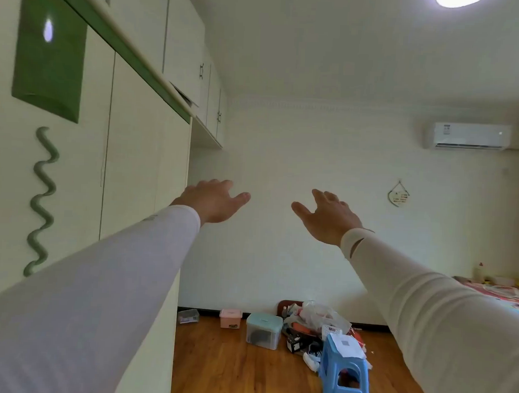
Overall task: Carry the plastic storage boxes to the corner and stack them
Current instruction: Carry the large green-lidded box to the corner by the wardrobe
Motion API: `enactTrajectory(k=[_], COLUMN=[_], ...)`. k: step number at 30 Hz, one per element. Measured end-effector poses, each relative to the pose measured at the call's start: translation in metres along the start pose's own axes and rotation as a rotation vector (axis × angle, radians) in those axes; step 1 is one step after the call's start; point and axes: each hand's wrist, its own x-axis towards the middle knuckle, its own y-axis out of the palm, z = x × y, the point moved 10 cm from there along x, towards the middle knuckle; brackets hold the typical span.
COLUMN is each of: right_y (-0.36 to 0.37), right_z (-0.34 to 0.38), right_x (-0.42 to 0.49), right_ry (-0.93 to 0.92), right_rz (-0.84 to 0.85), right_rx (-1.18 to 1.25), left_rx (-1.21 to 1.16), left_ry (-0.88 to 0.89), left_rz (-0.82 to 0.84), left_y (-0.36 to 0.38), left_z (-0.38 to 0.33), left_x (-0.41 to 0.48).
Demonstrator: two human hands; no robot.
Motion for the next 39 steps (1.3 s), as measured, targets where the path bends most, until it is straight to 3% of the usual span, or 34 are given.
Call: enactTrajectory(k=[7,19,25,30,39], right_y=[0.022,0.052,0.073,0.088,0.105], right_z=[0.009,0.044,0.046,0.033,-0.036], right_x=[-0.001,-0.006,0.001,0.022,0.076], right_ry=[0.115,0.163,0.177,0.17,0.169], right_rz=[0.054,0.033,0.043,0.049,0.049], right_rx=[0.263,0.413,0.436,0.441,0.439], left_rx=[-0.363,-0.625,-0.688,-0.643,-0.608], left_ry=[-0.075,-0.133,-0.168,-0.151,-0.157], left_rz=[0.11,0.083,0.058,0.13,0.101], left_y=[0.014,0.017,0.035,0.063,0.106], left_z=[0.03,0.078,0.09,0.083,0.037], left_x=[-0.002,-0.009,-0.004,0.013,0.078])
